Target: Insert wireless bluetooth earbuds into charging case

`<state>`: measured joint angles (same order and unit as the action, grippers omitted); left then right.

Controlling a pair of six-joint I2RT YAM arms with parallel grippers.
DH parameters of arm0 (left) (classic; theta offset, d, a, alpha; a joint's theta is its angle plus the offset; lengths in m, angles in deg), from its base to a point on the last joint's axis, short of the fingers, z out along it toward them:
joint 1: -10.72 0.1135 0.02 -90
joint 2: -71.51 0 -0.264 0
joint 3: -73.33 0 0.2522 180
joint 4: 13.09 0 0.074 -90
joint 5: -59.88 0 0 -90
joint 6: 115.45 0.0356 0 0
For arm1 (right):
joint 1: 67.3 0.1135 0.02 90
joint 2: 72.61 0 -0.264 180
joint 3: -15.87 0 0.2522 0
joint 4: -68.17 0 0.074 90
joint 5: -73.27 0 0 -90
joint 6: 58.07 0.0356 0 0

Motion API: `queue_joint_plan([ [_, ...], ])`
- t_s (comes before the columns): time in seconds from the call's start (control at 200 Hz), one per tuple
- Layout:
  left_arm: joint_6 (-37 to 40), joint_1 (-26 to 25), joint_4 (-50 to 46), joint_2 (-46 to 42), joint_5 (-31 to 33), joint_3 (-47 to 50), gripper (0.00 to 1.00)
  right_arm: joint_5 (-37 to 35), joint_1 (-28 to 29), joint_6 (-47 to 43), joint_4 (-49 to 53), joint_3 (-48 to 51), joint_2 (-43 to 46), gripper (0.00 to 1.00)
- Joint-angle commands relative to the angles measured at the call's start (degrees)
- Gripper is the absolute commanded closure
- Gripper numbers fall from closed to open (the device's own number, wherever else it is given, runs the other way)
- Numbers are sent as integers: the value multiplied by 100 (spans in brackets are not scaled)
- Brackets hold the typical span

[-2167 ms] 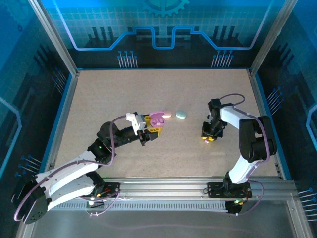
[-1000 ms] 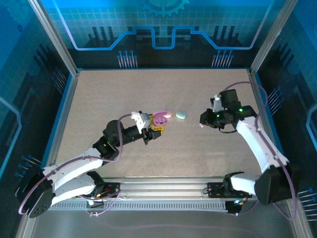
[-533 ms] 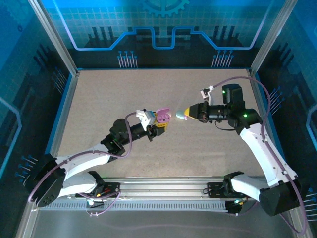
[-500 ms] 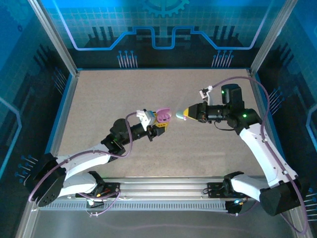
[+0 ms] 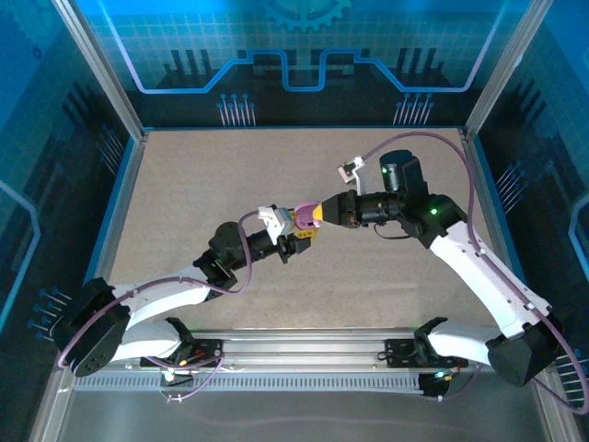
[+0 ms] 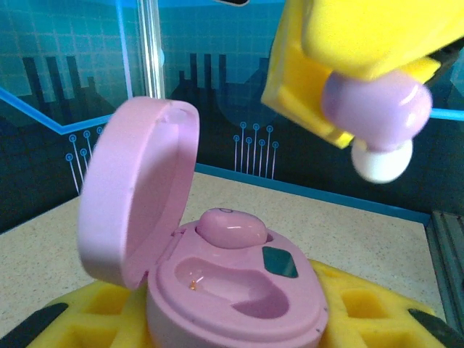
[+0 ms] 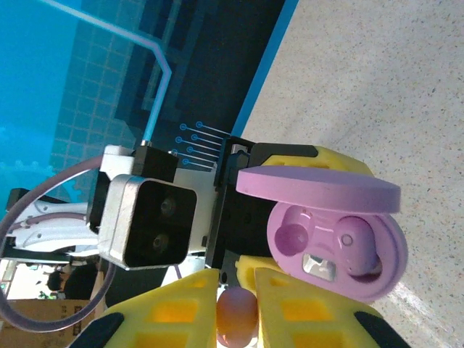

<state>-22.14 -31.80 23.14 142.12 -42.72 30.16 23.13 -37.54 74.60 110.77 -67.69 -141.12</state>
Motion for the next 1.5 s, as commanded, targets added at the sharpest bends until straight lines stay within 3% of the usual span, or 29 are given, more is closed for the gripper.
queue_joint_plan([
  [0.0, 125, -64, 335, 80, 106, -231, 73, -409, 219, -5, -80, -234, -103, 81],
  [0.46, 95, -99, 331, 58, 73, -258, 73, -1141, 534, 245, -335, -241, -190, 81],
  [1.021, 67, -136, 345, 49, 118, -311, 73, -1330, 739, 281, -379, -337, -384, 81],
  [1.496, 11, -142, 520, 50, 276, -262, 73, -1944, 917, -116, 407, -540, -474, 77],
])
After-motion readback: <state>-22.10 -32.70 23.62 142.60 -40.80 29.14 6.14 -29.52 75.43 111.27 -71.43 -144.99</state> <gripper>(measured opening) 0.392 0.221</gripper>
